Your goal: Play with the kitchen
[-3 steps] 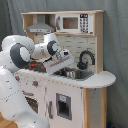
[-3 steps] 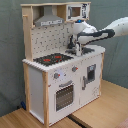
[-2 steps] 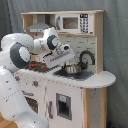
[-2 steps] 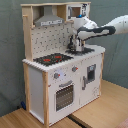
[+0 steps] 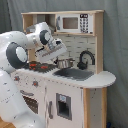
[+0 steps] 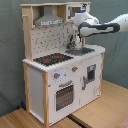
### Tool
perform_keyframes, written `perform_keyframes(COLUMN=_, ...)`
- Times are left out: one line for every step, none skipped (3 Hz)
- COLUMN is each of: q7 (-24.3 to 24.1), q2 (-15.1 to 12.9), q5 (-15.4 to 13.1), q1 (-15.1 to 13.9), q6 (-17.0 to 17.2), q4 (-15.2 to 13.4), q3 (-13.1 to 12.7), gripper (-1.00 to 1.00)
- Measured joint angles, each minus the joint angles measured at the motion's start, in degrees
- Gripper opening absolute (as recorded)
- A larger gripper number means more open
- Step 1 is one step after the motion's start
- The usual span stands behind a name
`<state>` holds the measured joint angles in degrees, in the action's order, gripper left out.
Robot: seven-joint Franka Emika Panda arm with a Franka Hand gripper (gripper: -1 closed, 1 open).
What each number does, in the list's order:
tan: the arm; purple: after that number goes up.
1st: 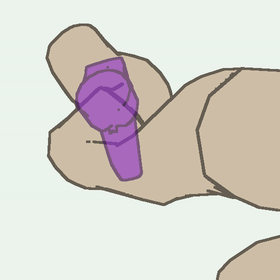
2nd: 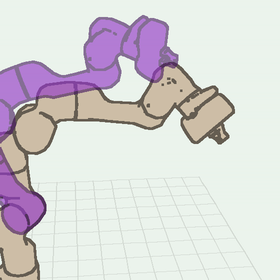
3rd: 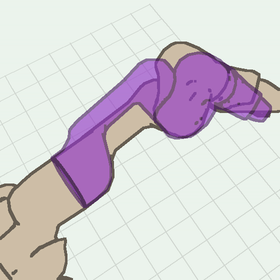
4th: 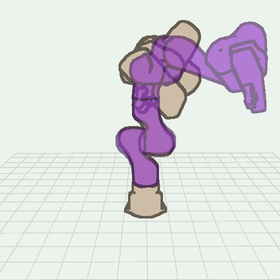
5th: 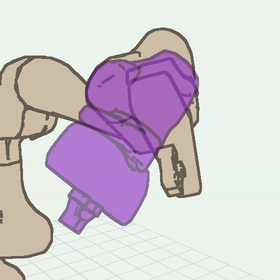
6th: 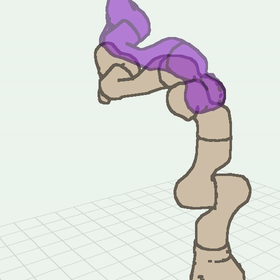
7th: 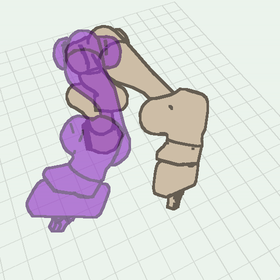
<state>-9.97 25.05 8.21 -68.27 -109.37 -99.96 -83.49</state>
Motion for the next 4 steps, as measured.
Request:
perform_keyframes(q7=-1.12, q2=0.94, q5=-0.06, q1=3.98, q6=0.34, q4=3.95, q3=-1.52, gripper=-1.00)
perform_keyframes(q7=-3.11, q2=1.66, q5=-0.06, q1=3.88, q6=-0.40, q4=6.60, q3=-6.44, gripper=-1.00)
perform_keyframes(q7=-4.58, q2=2.44, q5=-0.06, q1=2.24, q6=-1.06, q4=9.01, q3=-11.19, gripper=-1.00)
perform_keyframes(q7=-5.37, q2=3.39, q5=-0.02, q1=-0.88, q6=-2.27, q4=11.02, q3=-15.42, gripper=-1.00)
